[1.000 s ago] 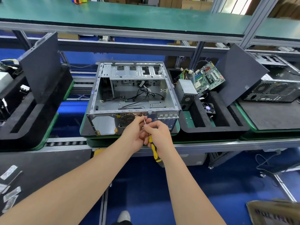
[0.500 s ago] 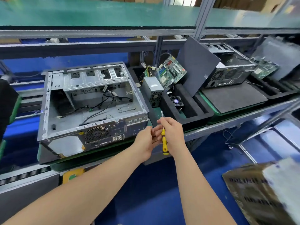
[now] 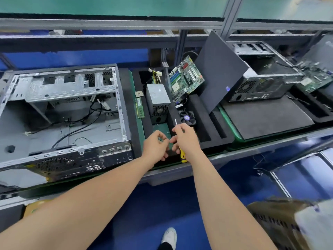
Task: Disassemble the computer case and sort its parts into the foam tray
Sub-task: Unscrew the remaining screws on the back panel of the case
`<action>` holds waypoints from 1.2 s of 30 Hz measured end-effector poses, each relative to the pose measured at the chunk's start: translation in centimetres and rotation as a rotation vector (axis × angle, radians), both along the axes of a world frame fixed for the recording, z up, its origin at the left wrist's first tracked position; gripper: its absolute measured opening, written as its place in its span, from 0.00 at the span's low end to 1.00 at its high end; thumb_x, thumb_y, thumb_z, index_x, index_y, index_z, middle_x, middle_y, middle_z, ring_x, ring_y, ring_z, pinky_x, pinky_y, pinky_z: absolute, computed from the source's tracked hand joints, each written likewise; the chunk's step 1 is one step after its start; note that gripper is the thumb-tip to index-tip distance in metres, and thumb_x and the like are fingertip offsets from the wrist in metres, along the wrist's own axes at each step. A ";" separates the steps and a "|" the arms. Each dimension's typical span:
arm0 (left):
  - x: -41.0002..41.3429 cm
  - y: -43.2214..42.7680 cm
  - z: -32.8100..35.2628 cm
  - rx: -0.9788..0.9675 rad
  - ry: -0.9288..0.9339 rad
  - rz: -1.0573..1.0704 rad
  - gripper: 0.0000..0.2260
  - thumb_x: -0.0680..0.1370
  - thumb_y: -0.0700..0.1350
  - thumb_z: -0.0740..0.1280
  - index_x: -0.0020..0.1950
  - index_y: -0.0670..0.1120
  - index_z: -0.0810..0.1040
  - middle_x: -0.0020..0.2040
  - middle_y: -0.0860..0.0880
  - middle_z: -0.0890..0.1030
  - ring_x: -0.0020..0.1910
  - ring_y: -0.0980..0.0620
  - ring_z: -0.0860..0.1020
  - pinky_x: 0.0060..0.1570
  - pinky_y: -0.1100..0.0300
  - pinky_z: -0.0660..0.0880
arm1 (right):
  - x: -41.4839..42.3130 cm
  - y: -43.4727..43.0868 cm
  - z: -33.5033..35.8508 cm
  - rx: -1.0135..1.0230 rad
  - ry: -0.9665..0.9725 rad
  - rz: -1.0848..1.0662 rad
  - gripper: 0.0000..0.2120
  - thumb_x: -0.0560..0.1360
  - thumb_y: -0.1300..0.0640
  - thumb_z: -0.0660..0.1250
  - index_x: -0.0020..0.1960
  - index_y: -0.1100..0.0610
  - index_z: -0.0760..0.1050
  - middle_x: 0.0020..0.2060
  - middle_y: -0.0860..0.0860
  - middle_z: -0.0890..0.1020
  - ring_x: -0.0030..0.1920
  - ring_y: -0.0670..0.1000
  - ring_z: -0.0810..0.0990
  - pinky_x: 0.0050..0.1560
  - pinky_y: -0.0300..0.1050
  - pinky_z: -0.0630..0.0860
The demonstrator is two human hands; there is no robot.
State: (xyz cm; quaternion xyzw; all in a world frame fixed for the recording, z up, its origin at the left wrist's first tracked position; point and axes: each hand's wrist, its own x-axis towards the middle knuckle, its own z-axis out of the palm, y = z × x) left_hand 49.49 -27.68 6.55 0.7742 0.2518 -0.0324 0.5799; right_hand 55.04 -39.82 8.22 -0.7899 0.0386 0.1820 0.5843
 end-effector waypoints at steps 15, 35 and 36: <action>3.0 0.1 -0.3 0.653 -0.011 -0.059 0.12 0.82 0.49 0.63 0.63 0.53 0.80 0.58 0.53 0.82 0.55 0.50 0.80 0.50 0.50 0.79 | 5.7 -0.2 -1.7 0.311 0.405 -0.085 0.10 0.79 0.62 0.62 0.56 0.63 0.80 0.32 0.56 0.79 0.24 0.51 0.73 0.24 0.41 0.69; -16.0 26.6 11.7 0.665 -0.203 0.058 0.04 0.76 0.43 0.68 0.46 0.52 0.78 0.41 0.53 0.81 0.43 0.51 0.79 0.45 0.54 0.75 | -11.9 23.1 10.5 0.367 0.192 0.350 0.11 0.82 0.57 0.63 0.57 0.59 0.82 0.29 0.53 0.82 0.24 0.52 0.76 0.24 0.41 0.70; -17.3 28.1 11.4 0.647 -0.179 -0.005 0.04 0.76 0.43 0.69 0.45 0.52 0.78 0.41 0.53 0.81 0.43 0.51 0.79 0.46 0.53 0.75 | -13.2 23.9 10.2 0.343 0.200 0.354 0.11 0.81 0.57 0.63 0.57 0.59 0.82 0.29 0.53 0.82 0.24 0.52 0.76 0.24 0.41 0.70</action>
